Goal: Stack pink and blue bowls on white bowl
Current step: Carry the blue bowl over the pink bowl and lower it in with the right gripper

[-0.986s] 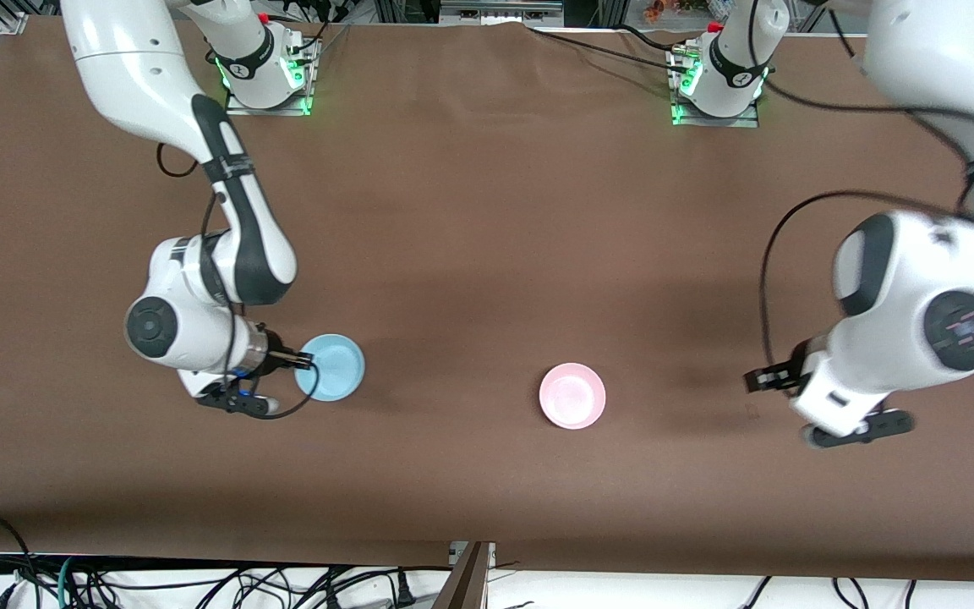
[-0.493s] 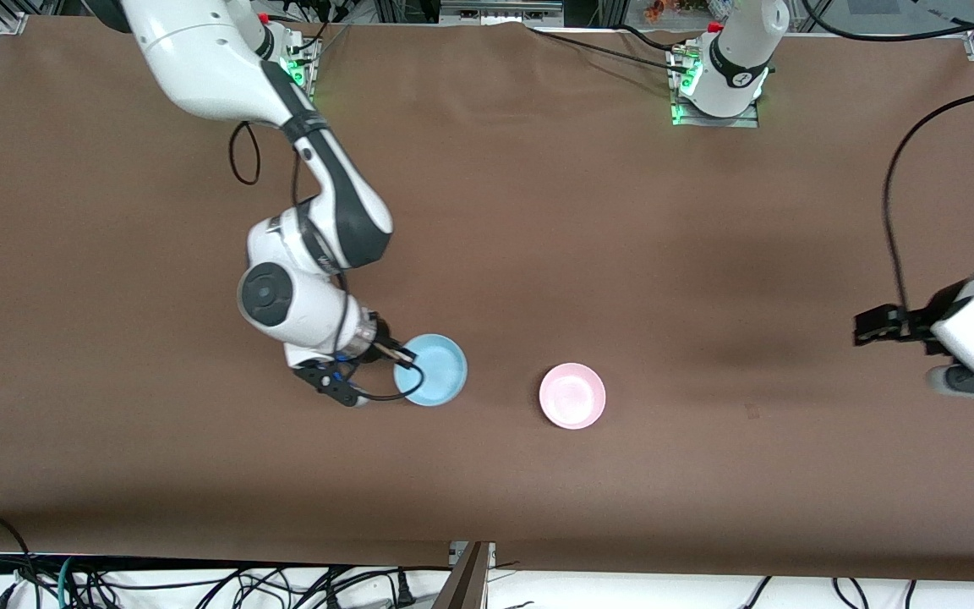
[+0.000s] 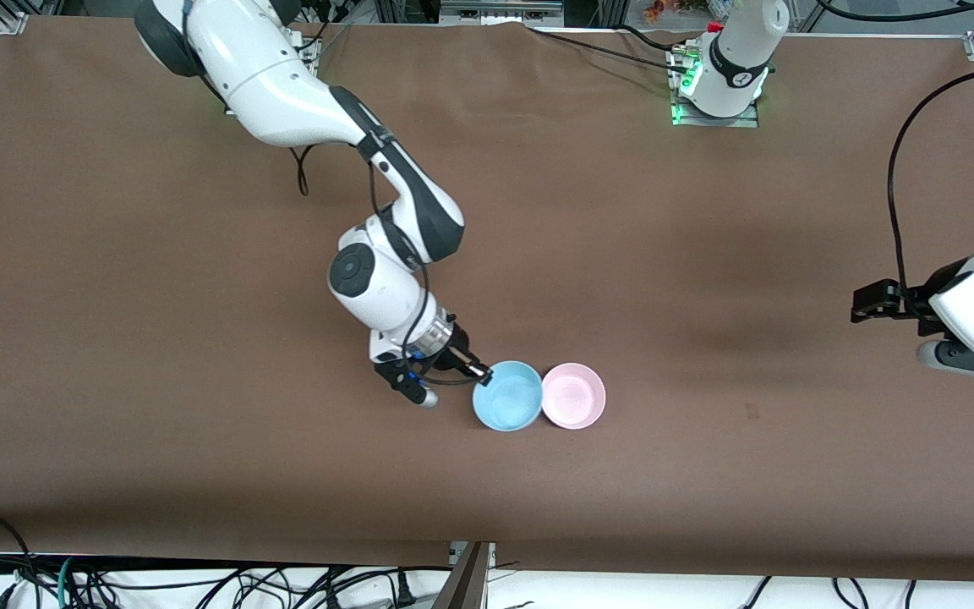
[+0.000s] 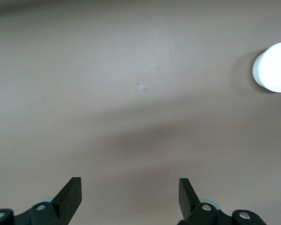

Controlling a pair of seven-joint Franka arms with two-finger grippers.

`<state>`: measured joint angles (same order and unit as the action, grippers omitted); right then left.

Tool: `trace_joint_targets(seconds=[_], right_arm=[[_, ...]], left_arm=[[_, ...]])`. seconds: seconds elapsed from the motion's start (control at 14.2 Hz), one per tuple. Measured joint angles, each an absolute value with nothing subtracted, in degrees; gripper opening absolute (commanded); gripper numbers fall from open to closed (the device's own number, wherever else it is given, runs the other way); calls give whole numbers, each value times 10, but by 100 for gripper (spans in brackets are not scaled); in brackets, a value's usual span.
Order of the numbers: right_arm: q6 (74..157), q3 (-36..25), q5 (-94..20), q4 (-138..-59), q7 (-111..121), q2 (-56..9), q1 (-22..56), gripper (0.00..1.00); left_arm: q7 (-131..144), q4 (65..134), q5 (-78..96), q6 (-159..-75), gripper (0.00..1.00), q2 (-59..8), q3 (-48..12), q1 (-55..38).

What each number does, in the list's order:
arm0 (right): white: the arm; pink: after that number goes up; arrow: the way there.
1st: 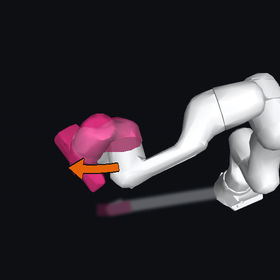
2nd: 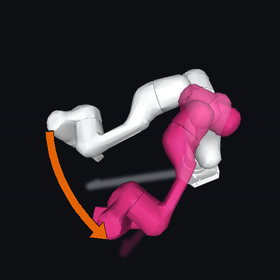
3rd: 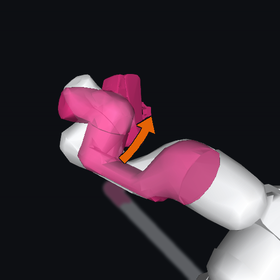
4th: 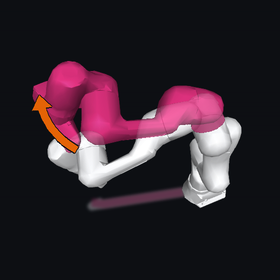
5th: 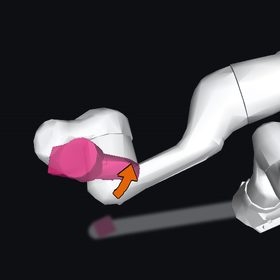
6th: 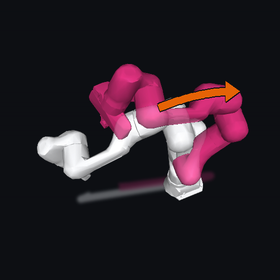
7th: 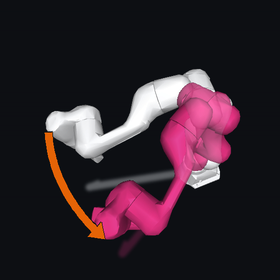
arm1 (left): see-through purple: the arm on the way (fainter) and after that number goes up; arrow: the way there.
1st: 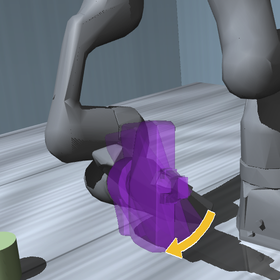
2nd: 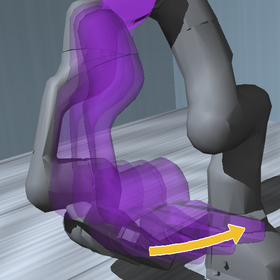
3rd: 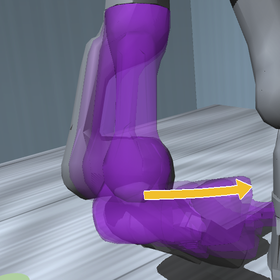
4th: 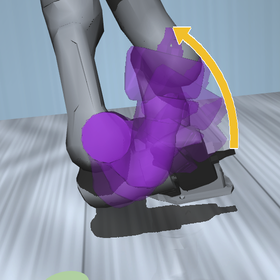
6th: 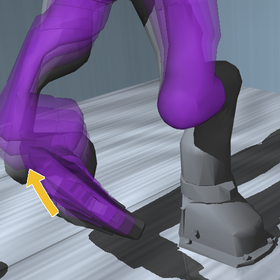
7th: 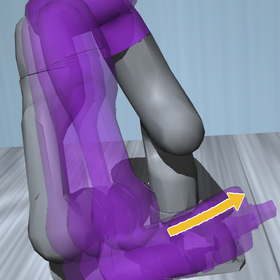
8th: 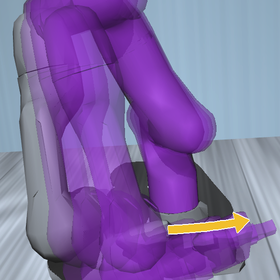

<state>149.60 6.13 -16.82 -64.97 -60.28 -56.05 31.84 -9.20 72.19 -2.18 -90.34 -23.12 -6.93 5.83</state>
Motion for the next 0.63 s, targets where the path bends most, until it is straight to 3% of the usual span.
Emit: trace_joint_targets(seconds=[0.42,0.63], right_arm=[[1588,66,-169,-591,-681,-624,371,0],[1611,66,-169,-586,-691,-641,380,0]], left_arm=[[-92,925,-11,-1028,94,-116,-68,73],[-92,958,-11,-1044,94,-93,-68,73]])
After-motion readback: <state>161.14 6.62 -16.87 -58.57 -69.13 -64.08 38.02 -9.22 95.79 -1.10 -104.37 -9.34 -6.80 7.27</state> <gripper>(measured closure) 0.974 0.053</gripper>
